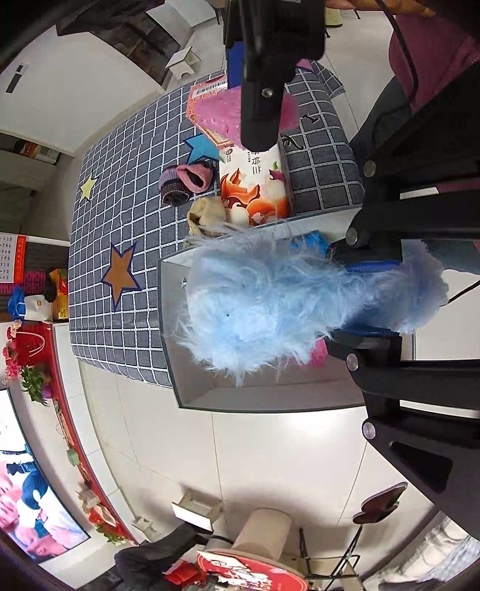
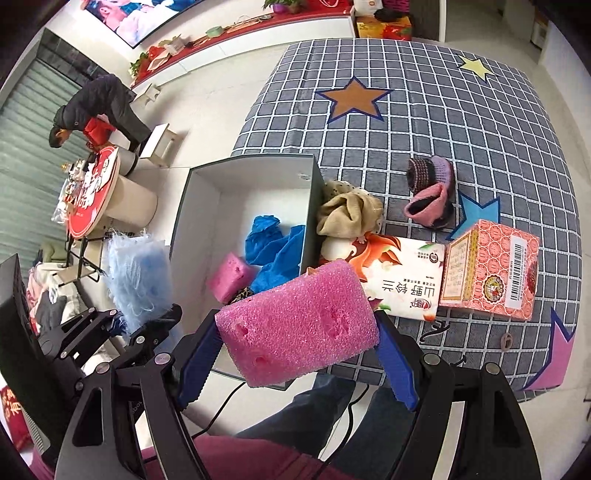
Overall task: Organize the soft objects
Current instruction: 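Carry the fluffy plush and pink sponge with both tools over the white box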
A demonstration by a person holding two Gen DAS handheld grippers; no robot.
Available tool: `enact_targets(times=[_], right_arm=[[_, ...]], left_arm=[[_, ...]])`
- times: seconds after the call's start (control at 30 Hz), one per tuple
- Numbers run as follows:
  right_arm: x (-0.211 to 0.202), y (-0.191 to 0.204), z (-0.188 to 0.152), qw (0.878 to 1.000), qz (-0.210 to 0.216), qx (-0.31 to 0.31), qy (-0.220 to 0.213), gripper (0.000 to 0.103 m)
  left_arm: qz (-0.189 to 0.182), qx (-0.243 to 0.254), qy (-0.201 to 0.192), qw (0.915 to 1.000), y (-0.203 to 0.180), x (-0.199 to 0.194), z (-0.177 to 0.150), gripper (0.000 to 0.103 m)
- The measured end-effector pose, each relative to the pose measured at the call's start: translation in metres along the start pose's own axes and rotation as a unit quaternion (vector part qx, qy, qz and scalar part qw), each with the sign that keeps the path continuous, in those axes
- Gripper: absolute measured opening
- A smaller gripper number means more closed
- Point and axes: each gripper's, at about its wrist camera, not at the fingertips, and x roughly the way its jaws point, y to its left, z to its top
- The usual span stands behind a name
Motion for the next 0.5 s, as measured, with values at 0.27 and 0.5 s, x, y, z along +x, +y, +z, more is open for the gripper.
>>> enact_targets(times=[0.27, 0.5], right_arm=[[0.0033, 0.0029, -0.0018, 1.000, 0.000, 0.002, 0.006, 0.080], [0.0049, 0.0052, -0.0014, 1.000, 0.000, 0.002, 0.007, 0.080]], left_arm=[[-0.002, 0.003, 0.004, 1.0000, 0.0010, 0.0017, -0.0024, 0.025], [-0.002, 0.003, 0.003, 1.0000, 0.0019, 0.0016, -0.0026, 0.025]])
